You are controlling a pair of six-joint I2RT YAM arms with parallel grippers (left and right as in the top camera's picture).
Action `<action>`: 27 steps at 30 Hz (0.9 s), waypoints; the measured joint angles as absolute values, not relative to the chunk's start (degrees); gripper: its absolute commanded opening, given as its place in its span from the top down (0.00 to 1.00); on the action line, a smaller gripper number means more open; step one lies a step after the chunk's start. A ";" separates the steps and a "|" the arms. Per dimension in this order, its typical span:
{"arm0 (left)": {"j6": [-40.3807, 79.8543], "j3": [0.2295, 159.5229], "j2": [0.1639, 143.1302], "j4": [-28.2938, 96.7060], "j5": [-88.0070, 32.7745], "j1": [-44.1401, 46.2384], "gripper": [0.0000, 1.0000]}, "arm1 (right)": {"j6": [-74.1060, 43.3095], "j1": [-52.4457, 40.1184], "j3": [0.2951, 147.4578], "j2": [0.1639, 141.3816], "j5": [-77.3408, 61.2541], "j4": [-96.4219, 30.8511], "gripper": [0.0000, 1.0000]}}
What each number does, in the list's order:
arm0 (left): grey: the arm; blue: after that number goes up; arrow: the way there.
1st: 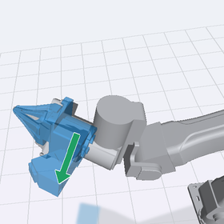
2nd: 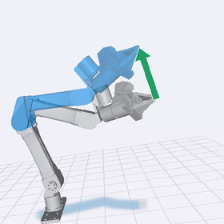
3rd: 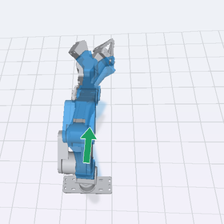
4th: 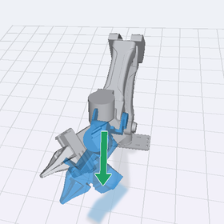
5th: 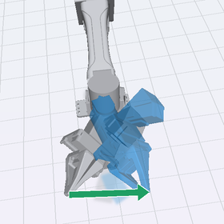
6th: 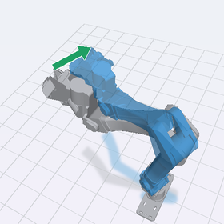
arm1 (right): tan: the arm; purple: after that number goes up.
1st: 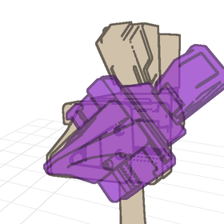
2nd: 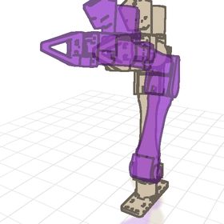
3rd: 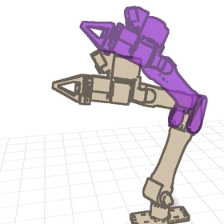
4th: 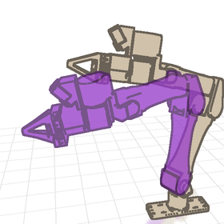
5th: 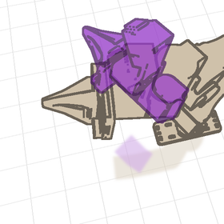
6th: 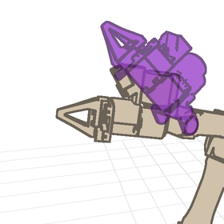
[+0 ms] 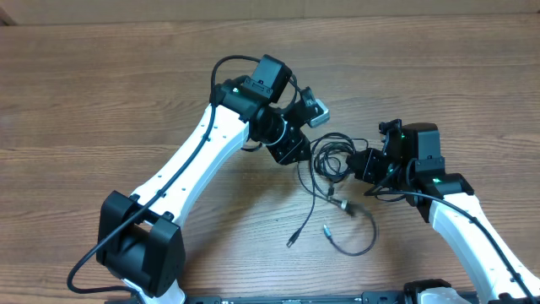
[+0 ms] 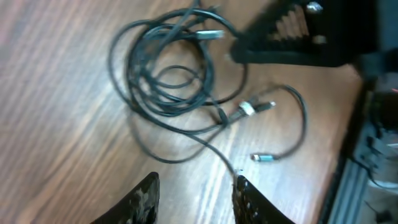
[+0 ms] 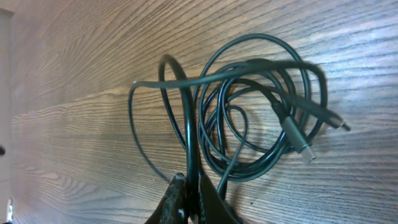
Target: Untangle cables
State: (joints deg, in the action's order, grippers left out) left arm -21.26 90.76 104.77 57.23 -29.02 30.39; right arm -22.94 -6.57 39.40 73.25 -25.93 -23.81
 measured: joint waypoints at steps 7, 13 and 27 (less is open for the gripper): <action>-14.72 90.76 104.77 52.49 -25.93 30.39 0.41 | -23.77 -6.57 39.40 73.25 -25.87 -24.29 0.96; -11.64 90.76 104.77 50.30 -27.16 30.39 0.30 | -22.59 -6.57 39.40 73.25 -28.64 -24.67 0.96; -21.74 90.74 106.43 41.91 -29.39 30.39 0.28 | -21.34 -6.59 39.40 73.25 -30.68 -24.62 0.96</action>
State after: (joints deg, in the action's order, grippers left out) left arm -21.74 90.74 106.43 41.91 -29.39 30.39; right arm -21.34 -6.59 39.40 73.25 -30.68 -24.62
